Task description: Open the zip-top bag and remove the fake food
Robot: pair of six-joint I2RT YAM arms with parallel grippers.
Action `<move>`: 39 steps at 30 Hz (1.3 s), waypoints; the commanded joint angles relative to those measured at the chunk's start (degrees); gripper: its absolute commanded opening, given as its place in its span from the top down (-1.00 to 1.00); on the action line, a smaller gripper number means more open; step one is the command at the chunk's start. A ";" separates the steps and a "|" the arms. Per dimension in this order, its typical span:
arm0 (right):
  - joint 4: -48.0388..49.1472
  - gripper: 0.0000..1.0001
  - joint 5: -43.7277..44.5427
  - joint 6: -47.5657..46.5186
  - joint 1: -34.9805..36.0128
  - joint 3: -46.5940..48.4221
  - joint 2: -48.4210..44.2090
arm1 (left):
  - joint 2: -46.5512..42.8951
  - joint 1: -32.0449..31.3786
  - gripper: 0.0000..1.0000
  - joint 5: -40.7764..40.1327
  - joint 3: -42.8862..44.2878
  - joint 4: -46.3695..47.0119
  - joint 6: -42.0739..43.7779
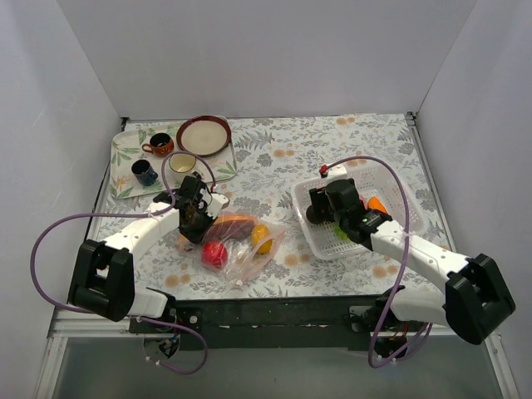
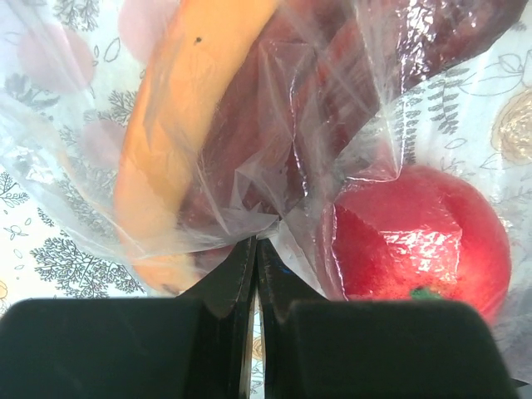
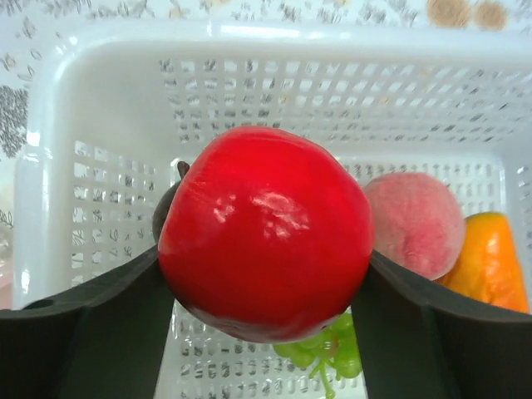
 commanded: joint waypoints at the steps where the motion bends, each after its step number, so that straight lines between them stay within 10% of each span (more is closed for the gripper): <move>1: -5.17 -0.97 -0.96 2.95 0.32 3.40 1.93 | -1.11 0.26 1.00 1.18 1.45 0.45 -0.39; 8: -8.60 -0.97 1.51 -2.14 0.93 7.35 -2.63 | -0.50 0.26 1.00 1.62 1.27 0.98 -0.47; 17: -6.24 -0.97 2.30 -3.03 22.45 5.43 -10.73 | 0.29 0.17 1.00 2.41 2.24 1.16 -0.56; 20: -5.27 -0.25 0.28 -1.45 28.87 4.20 -7.75 | 0.29 0.26 1.00 2.50 2.24 1.24 -0.65; 21: -4.48 0.53 -0.25 -0.57 30.97 3.07 -7.04 | 0.29 0.17 1.00 2.41 1.98 1.33 -0.65; 23: -0.45 0.97 -1.13 -0.13 33.27 1.66 -5.72 | 0.56 0.26 1.00 2.41 1.80 1.42 -0.56; 29: 7.97 0.97 -5.17 1.71 35.21 -1.33 -1.59 | 0.38 0.26 1.00 1.97 1.98 1.42 -0.74; 33: 13.36 0.19 -6.23 3.39 35.30 -3.36 2.10 | 0.12 0.26 1.00 1.36 2.15 1.07 -0.47; 39: 16.34 -0.12 -7.72 4.44 34.08 -0.81 13.42 | -0.06 0.26 1.00 1.36 2.77 0.45 -0.56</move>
